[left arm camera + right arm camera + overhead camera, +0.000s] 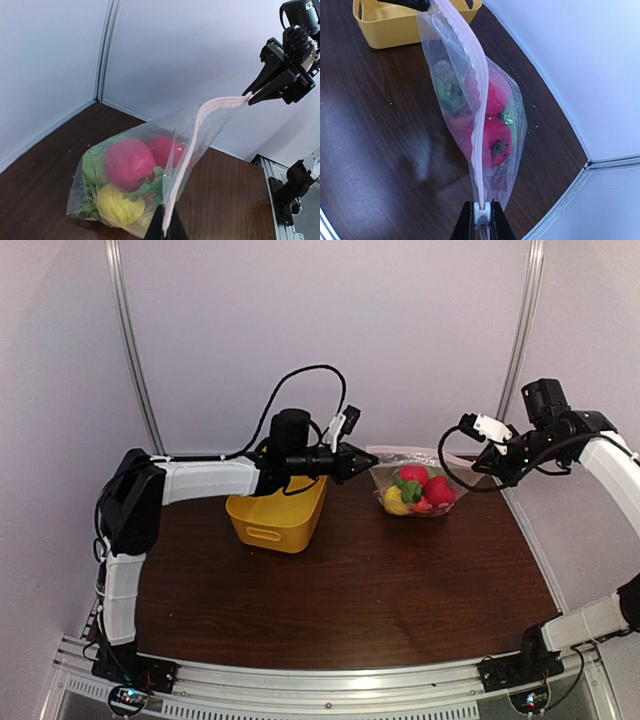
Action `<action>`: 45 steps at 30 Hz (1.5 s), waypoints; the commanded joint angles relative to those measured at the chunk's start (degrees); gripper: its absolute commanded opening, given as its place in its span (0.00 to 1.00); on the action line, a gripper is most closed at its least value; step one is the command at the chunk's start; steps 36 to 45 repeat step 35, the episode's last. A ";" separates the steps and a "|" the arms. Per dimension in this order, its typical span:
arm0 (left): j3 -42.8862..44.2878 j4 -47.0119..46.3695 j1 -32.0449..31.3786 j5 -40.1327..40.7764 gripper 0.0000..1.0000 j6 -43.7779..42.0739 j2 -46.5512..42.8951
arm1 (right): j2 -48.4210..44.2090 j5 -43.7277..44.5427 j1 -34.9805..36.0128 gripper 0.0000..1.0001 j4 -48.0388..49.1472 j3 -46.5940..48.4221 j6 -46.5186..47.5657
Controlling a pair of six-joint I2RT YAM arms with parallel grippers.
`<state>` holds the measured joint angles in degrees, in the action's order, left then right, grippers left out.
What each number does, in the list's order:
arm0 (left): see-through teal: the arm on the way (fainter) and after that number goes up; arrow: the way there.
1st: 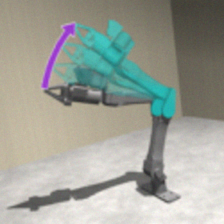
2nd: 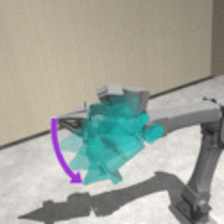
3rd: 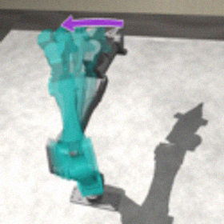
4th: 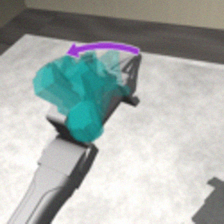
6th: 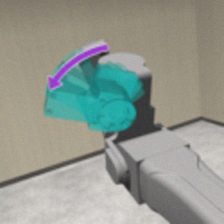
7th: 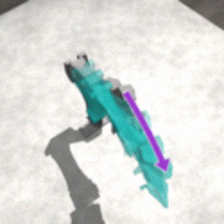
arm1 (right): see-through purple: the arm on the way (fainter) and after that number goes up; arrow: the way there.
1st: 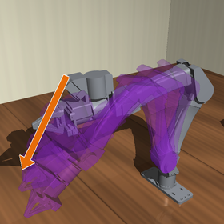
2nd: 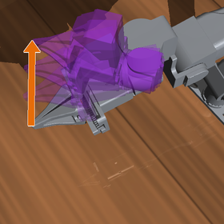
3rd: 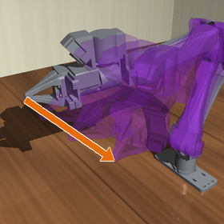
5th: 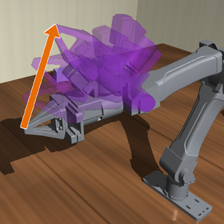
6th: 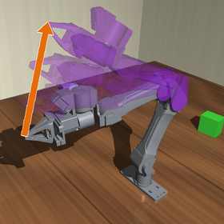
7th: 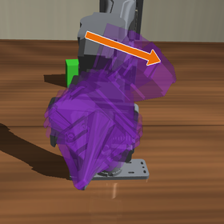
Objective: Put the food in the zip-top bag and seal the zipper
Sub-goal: Place the zipper food storage bag at the center of the board, then reset both arms
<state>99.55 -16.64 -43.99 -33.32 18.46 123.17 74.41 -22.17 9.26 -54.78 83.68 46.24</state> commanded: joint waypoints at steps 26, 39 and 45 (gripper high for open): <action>-15.71 29.91 0.15 34.65 0.98 -12.79 -28.30 | -9.83 12.94 -1.00 1.00 33.47 -13.44 -39.01; -25.99 26.68 4.54 59.58 0.98 -13.25 -44.20 | -7.45 27.51 -1.04 1.00 42.49 -12.80 -47.02; -25.99 26.68 4.54 59.58 0.98 -13.25 -44.20 | -7.45 27.51 -1.04 1.00 42.49 -12.80 -47.02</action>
